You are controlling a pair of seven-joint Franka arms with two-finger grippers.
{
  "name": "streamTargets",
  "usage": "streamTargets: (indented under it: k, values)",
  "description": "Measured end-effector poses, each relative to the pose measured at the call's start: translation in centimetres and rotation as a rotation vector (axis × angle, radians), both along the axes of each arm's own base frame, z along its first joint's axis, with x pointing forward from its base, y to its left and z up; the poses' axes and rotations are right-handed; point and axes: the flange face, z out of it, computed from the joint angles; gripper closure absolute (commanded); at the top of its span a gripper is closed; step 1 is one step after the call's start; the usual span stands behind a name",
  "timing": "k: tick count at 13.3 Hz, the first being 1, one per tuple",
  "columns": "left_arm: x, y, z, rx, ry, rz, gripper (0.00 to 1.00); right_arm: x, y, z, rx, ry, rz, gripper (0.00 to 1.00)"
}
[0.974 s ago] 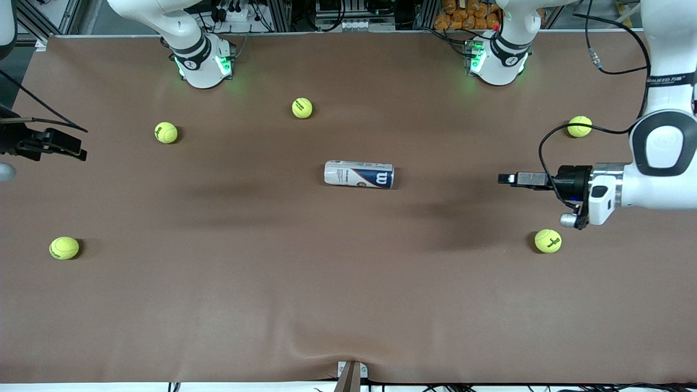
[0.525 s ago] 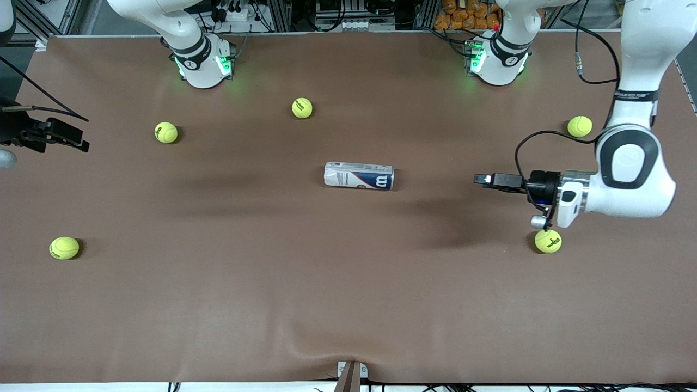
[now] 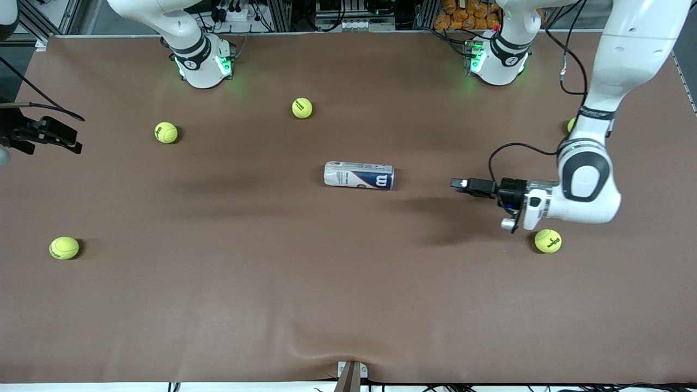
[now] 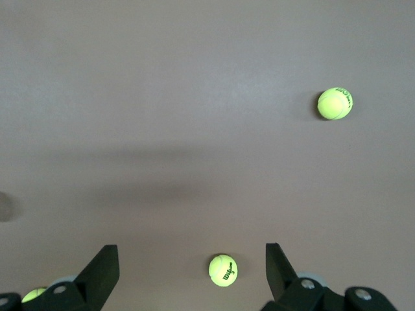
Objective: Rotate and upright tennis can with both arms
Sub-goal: 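Move the left gripper to the can's end and close on it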
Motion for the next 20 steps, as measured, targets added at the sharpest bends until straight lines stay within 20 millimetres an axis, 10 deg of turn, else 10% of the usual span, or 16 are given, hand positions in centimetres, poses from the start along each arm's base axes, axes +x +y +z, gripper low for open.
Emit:
streamTargets:
  k: [14,20]
  values:
    - [-5.4,-10.3,-8.1,-0.037,-0.049,0.057,0.00,-0.4,-0.3,3.6,0.004,-0.076,-0.003,0.00]
    - [-7.2,-11.3,-9.2,-0.046,-0.020,0.070,0.00,-0.5,-0.4,3.5,0.004,-0.074,-0.005,0.00]
